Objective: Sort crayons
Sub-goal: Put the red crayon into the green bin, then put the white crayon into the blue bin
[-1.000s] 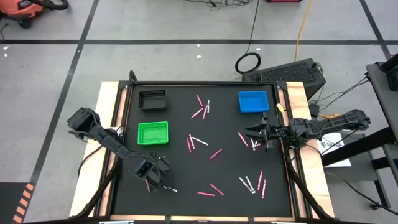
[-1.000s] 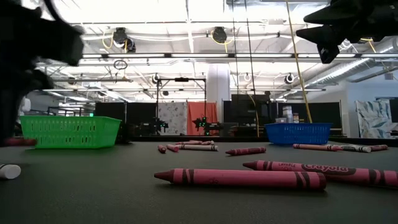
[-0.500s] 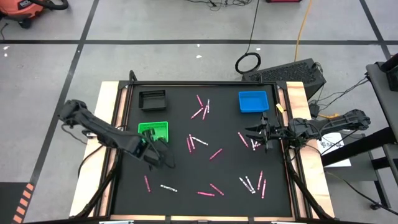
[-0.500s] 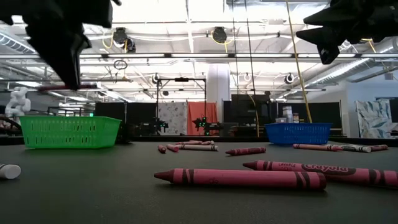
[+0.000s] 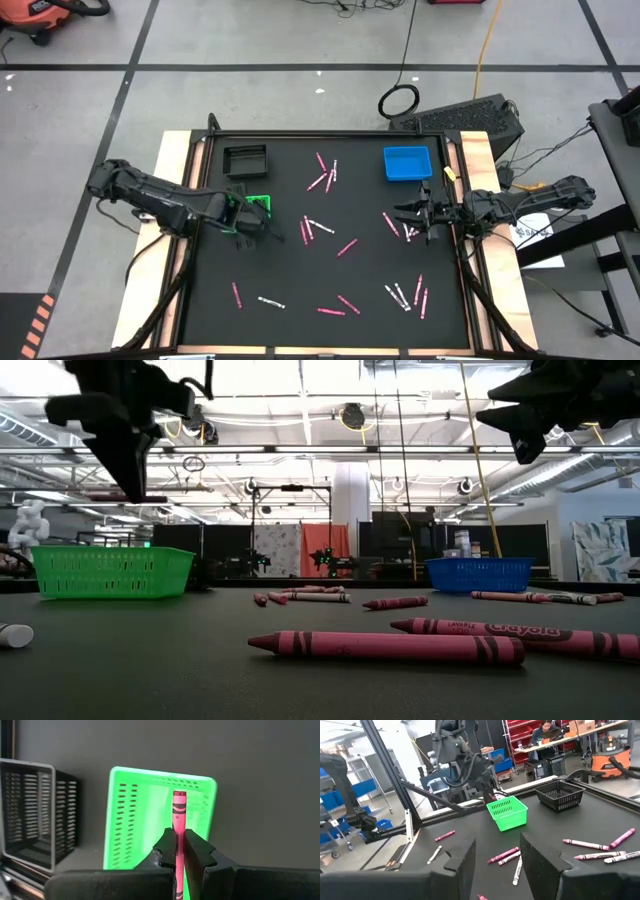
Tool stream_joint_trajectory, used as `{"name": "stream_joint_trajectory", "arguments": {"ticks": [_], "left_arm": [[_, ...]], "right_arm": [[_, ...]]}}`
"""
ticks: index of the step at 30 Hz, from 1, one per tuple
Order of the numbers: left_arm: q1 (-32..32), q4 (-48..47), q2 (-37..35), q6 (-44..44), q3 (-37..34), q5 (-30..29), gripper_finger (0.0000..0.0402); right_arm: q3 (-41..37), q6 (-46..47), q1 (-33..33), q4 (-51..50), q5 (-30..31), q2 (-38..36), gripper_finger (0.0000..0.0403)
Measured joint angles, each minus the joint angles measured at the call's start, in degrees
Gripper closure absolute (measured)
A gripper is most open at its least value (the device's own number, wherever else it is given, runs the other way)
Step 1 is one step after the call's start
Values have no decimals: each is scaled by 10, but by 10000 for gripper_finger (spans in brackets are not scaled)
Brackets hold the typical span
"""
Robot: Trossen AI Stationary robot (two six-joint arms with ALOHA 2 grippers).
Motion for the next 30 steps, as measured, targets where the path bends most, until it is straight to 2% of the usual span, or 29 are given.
{"name": "stream_joint_trajectory", "arguments": {"ticks": [8,13,15,30], "left_arm": [[59,51,0,39,-63,20,394],[84,107,0,60,-110,68,389],[91,115,0,70,-122,70,383],[143,150,0,111,-138,61,330]], "right_arm": [[0,16,0,0,0,0,264],[0,16,0,0,0,1,264],[0,23,0,0,0,1,264],[0,47,0,0,0,1,264]]}}
